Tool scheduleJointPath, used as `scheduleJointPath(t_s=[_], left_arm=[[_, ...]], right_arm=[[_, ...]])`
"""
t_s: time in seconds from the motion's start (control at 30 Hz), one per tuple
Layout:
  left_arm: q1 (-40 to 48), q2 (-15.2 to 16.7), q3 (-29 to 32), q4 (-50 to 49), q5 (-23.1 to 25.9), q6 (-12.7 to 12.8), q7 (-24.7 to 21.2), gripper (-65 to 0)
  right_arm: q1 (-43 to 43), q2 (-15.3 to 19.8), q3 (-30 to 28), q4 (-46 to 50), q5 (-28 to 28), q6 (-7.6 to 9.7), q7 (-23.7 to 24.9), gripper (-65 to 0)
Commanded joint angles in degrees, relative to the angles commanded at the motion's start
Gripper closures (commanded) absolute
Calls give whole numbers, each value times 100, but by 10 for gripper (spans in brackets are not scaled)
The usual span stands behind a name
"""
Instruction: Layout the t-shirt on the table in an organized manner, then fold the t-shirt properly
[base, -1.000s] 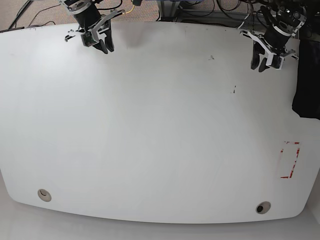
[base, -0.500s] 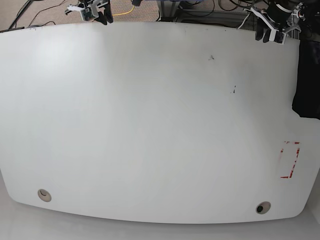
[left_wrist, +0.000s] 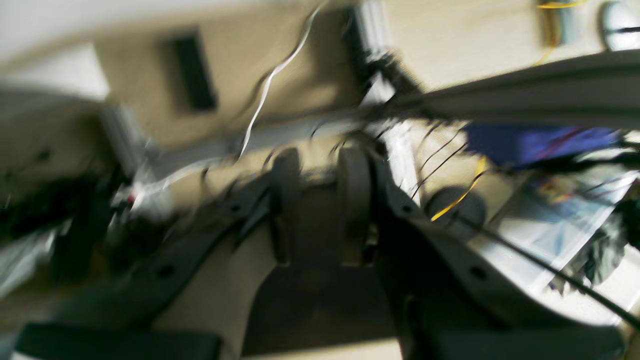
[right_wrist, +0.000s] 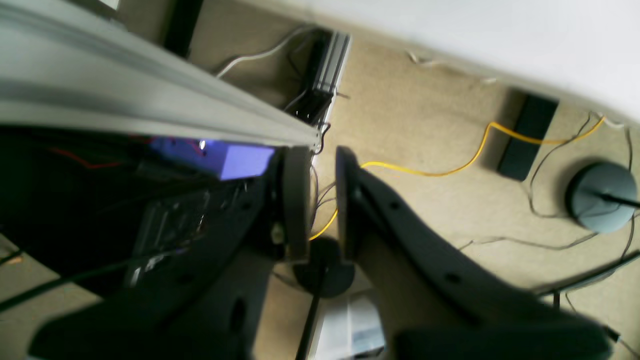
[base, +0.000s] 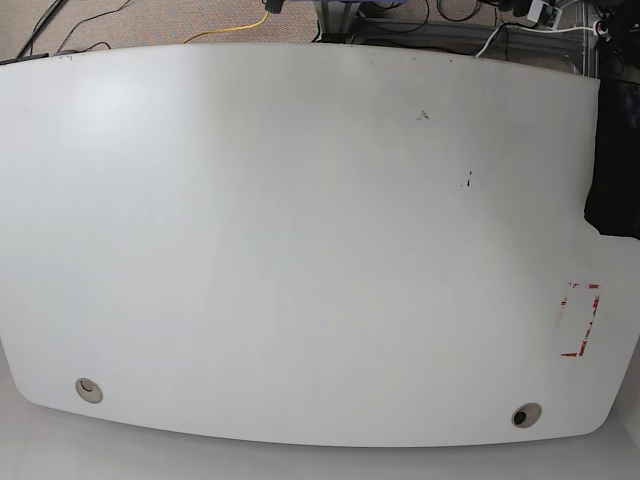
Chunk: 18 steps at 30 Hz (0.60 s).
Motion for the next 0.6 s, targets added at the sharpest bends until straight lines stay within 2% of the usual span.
scheduleJointPath(t_s=[0.17,0.33,0.43,0.5,0.6], left_arm=[[0,18,44,-149,26,0,440,-121],[-9,0,290,-615,44,0,484,-121],[-141,-44,510,-1178,105,0,466,-124],[-563,-193,712,-1776,448,0,466,-124],[-1029,-255,782,-2611,703,0,457,-124]], right_arm=[[0,-9,-132,-431,-9,-9,0,-87],[67,26,-308,-1266,-35,-35,35,-87],[375,26,-404,-1864,-35,-35,44,-87],[726,35,-448,-2321,-44,-35,44,-87],[1060,35,-457,-2760,-44,-35,44,-87]])
